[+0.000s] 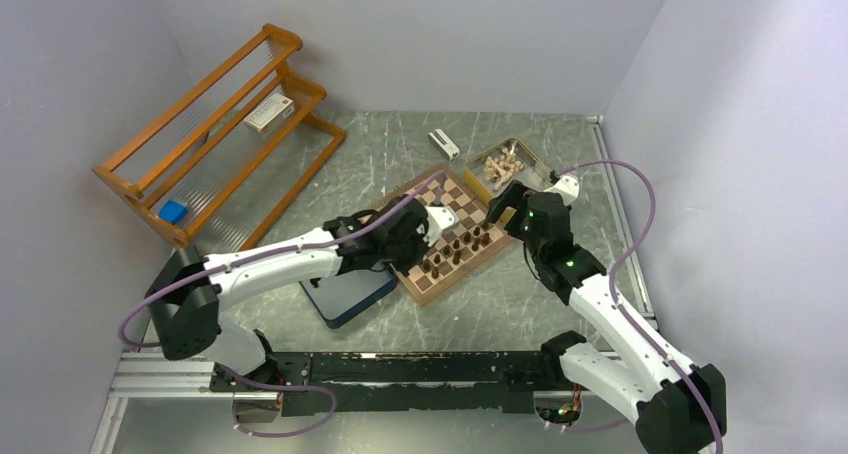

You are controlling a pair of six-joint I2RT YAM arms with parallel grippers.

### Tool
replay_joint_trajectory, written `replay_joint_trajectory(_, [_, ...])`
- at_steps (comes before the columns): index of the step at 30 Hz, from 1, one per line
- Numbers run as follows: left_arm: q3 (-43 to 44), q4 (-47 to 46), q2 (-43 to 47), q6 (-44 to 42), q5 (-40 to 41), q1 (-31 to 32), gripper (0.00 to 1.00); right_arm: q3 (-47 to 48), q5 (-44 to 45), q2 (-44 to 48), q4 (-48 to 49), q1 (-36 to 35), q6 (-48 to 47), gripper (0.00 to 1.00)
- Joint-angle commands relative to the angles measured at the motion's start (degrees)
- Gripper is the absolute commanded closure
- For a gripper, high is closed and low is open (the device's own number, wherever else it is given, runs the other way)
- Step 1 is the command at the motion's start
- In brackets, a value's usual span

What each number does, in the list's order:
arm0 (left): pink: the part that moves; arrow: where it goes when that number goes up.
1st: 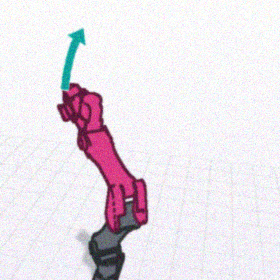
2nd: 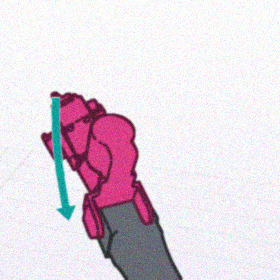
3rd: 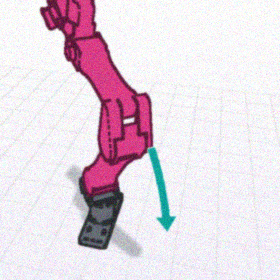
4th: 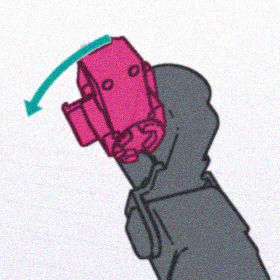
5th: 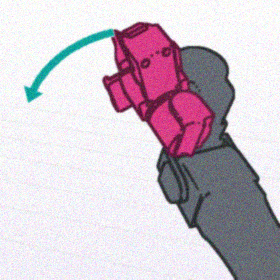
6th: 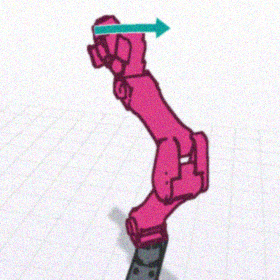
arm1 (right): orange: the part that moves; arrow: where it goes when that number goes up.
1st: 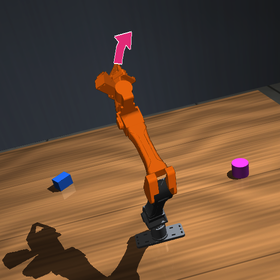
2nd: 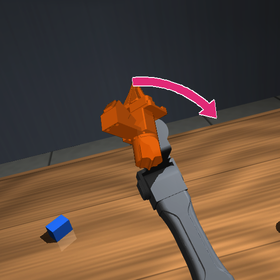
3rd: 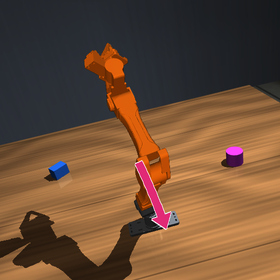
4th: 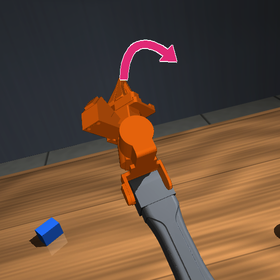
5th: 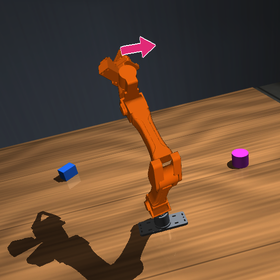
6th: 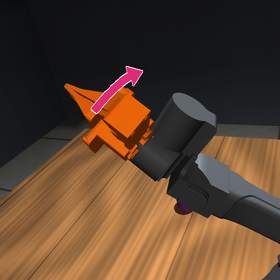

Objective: Set up the chess pieces on the board
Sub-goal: Place the chess piece on the chessboard.

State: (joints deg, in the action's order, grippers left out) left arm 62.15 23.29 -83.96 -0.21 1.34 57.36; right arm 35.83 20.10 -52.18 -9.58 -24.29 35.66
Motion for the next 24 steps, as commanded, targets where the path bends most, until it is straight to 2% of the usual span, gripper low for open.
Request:
replay_joint_trajectory(1, [2.4, 3.2, -3.4, -0.1, 7.0, 2.4, 0.95, -0.3, -2.9, 3.1, -0.4, 2.0, 2.3, 0.0])
replay_joint_trajectory(9, [1.4, 2.2, -6.4, 2.2, 8.2, 3.1, 0.95, -0.8, -3.8, 4.8, -0.4, 3.4, 2.0, 0.0])
replay_joint_trajectory(24, [2.5, 2.5, -11.4, 2.4, 5.9, 3.3, 0.95, -1.6, -3.5, 7.0, -0.2, 4.4, 1.5, 0.0])
